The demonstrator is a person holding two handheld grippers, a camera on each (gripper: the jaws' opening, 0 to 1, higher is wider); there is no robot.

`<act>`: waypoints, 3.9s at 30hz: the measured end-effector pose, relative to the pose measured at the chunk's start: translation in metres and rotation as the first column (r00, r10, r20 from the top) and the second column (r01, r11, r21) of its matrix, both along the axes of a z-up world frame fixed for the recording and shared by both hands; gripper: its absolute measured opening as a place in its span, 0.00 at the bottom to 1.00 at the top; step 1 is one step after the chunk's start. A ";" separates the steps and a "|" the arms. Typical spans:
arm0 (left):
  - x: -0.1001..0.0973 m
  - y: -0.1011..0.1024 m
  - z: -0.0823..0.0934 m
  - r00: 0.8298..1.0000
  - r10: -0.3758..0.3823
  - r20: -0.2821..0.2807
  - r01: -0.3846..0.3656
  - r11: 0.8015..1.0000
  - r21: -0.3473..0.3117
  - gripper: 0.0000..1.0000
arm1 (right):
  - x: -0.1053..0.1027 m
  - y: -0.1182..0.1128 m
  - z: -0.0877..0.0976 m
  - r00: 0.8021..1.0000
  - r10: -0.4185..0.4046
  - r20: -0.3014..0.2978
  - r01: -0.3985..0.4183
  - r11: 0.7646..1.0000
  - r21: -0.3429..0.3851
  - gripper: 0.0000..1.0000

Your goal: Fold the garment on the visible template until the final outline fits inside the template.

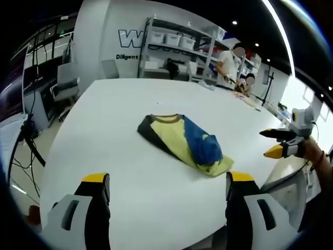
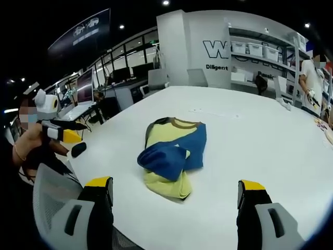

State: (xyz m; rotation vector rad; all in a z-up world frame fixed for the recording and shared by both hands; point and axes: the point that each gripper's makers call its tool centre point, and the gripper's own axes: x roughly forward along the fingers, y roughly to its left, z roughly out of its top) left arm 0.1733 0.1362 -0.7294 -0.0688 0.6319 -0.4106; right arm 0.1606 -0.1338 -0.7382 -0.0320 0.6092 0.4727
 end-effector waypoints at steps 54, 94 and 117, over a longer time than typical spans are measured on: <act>0.059 -0.015 -0.042 0.997 -0.006 -0.083 0.006 1.000 0.005 0.78 | 0.059 0.066 -0.027 0.986 0.168 -0.003 -0.168 0.985 0.033 0.99; 0.119 -0.052 -0.098 0.993 -0.036 -0.115 0.041 0.998 0.040 0.62 | 0.078 0.128 -0.066 0.934 0.357 -0.022 -0.356 0.933 0.040 0.65; 0.136 -0.073 -0.124 0.989 -0.047 -0.141 0.043 0.999 -0.026 0.29 | 0.096 0.126 -0.087 0.942 0.335 -0.015 -0.334 0.936 -0.109 0.12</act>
